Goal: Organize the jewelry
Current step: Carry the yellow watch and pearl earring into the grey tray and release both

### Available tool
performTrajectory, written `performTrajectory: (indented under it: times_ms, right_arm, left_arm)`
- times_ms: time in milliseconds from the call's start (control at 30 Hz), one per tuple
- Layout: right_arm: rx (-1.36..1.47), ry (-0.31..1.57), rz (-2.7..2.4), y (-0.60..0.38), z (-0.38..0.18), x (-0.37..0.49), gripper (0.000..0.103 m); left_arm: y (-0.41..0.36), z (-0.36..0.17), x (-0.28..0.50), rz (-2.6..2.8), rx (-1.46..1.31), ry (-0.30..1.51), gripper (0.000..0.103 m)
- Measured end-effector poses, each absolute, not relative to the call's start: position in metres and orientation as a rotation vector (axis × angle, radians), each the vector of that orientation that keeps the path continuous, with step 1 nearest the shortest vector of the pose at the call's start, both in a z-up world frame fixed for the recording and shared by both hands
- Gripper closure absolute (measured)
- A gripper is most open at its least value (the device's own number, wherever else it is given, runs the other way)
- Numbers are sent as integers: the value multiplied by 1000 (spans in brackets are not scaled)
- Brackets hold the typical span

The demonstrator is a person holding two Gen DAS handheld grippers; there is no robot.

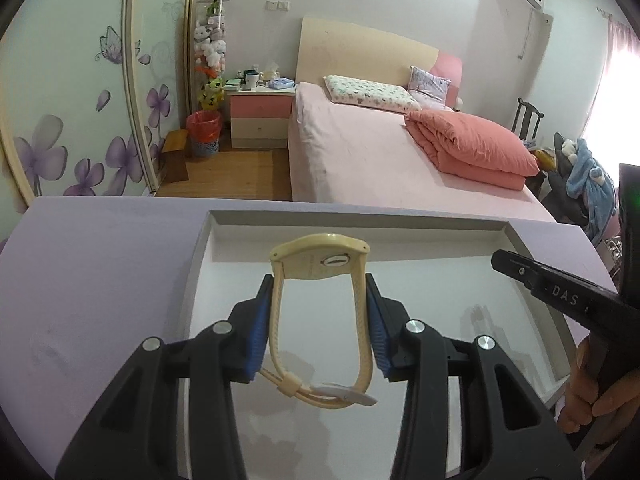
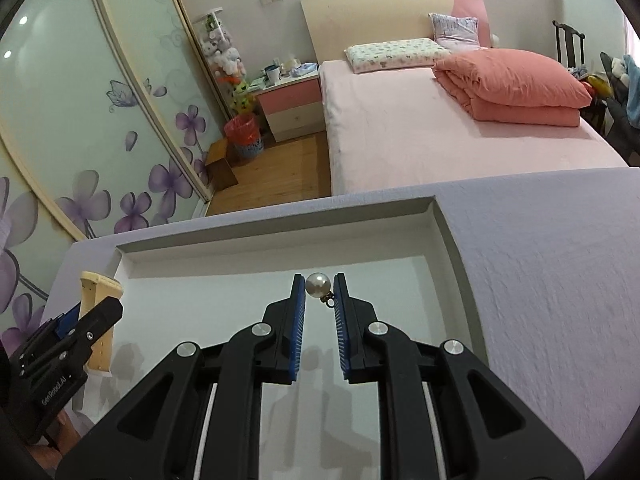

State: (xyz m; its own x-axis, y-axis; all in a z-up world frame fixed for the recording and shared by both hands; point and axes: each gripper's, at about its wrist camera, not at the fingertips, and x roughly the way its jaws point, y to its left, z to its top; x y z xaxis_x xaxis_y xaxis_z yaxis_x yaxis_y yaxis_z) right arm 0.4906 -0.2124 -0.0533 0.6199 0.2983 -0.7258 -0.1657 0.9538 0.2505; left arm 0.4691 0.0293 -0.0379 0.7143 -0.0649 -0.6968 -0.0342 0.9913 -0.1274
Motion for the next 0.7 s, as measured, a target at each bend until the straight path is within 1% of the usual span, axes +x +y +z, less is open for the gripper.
performTrajectory:
  times_ms: [167, 233, 300, 333, 367, 700]
  right_arm:
    - [159, 883, 273, -210, -55, 494, 87]
    - [162, 884, 266, -212, -55, 496, 86]
    - [166, 890, 264, -212, -54, 497, 81]
    - [168, 888, 261, -212, -54, 496, 74]
    - [168, 881, 259, -213, -53, 495, 70]
    - [166, 858, 254, -218, -48, 492, 69]
  left_arm:
    - [29, -44, 474, -14, -147, 793, 60]
    - [29, -46, 474, -13, -147, 790, 59]
    - [30, -47, 475, -7, -147, 789, 58]
    - [31, -47, 475, -3, -145, 784, 58]
    - [31, -46, 476, -3, -139, 780, 58]
    - [28, -43, 468, 6, -125, 765, 56]
